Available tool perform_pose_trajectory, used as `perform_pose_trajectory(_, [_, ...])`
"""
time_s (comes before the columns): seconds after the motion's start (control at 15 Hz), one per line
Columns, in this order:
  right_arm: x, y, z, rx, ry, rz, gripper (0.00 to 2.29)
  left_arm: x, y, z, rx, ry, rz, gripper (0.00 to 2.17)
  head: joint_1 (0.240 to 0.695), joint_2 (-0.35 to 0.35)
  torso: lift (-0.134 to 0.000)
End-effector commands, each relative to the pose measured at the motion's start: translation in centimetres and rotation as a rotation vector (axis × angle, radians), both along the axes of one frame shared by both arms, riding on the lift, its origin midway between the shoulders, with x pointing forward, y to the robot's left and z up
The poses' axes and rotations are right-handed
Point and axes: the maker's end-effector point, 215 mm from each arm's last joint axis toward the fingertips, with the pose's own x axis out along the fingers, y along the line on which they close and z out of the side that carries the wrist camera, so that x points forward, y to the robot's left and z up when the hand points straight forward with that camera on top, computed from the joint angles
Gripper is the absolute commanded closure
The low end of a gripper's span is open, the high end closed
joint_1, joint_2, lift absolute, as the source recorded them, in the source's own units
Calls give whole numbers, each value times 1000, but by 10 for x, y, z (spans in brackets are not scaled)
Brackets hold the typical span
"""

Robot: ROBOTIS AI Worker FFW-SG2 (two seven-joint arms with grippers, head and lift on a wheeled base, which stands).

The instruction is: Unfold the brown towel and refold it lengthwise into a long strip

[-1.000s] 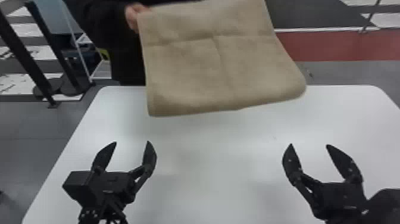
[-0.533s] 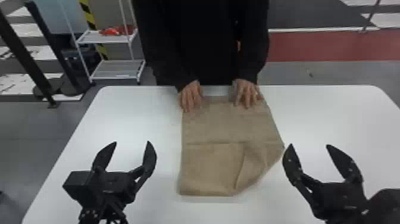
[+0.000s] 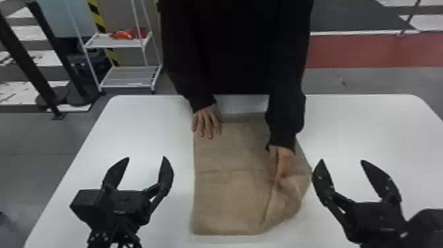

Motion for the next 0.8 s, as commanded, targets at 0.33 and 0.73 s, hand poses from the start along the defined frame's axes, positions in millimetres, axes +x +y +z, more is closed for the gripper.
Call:
perform_pose_trajectory(0.33, [0, -1, 0, -2, -1, 0, 117, 0, -3, 0, -4, 1, -4, 90, 695, 73, -123])
perform_pose_trajectory(0.73, [0, -1, 1, -3, -2, 1, 117, 1, -4, 3, -4, -3, -5, 90, 695, 69, -123])
